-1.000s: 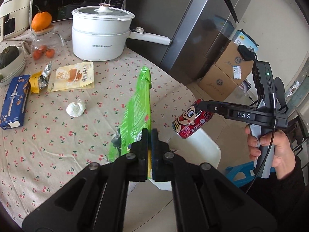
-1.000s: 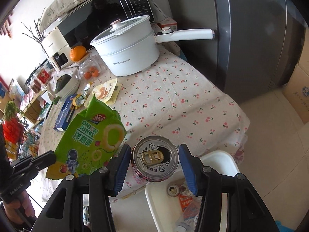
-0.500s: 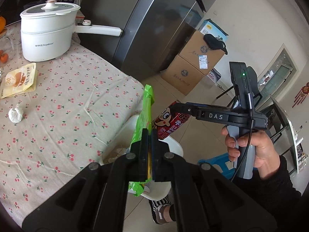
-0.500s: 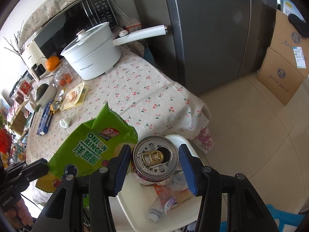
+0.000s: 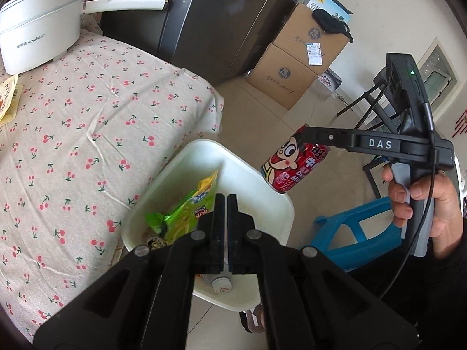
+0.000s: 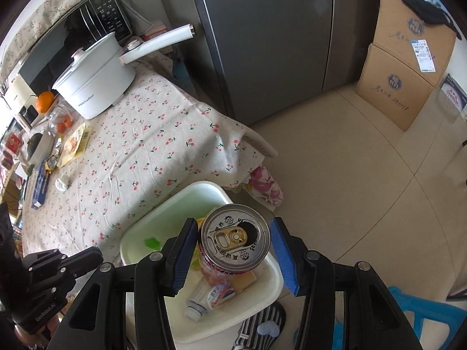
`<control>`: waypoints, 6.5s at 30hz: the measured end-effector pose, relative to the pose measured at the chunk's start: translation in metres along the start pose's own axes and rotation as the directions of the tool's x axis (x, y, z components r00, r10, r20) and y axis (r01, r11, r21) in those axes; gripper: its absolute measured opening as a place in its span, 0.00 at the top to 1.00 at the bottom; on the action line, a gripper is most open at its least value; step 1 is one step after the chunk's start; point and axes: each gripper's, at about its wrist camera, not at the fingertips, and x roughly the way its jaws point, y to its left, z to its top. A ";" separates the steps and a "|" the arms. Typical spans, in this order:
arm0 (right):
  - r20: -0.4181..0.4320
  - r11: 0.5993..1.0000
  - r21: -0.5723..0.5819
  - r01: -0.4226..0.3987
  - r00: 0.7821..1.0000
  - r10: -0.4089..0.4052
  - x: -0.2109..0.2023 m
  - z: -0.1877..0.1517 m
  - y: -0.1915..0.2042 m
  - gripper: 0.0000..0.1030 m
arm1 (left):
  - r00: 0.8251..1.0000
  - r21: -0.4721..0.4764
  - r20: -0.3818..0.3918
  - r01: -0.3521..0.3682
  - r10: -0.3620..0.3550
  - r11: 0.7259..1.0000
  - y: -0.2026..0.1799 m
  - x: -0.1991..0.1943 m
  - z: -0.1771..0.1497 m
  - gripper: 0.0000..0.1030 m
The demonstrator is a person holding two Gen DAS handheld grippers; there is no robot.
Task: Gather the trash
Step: 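Carry both over the white bin, left releases the green bag while right releases the can, then grasp the blue biscuit box with the left tool while the right grasps the white tissue, then carry both over the white bin, left releases the box while right releases the tissue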
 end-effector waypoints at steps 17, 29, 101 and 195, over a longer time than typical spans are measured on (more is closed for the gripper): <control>-0.097 0.999 -0.044 -0.011 0.995 0.007 0.043 -0.001 0.027 0.49 | 0.957 0.027 0.014 -0.289 0.288 0.957 0.041 -0.048 -0.009 0.22; -0.149 0.995 -0.098 -0.012 0.989 -0.003 0.079 0.005 0.071 0.49 | 0.927 -0.033 0.007 -0.375 0.375 0.926 0.080 -0.082 -0.024 0.18; -0.061 0.877 -0.419 -0.235 0.971 0.231 0.162 0.027 0.388 0.18 | 0.772 -0.467 0.024 -0.553 0.635 0.690 0.370 -0.161 -0.061 0.01; -0.055 0.998 0.004 -0.059 0.997 0.059 0.011 -0.004 0.018 0.70 | 0.983 0.141 -0.158 -0.073 0.096 0.987 0.006 0.035 -0.045 0.10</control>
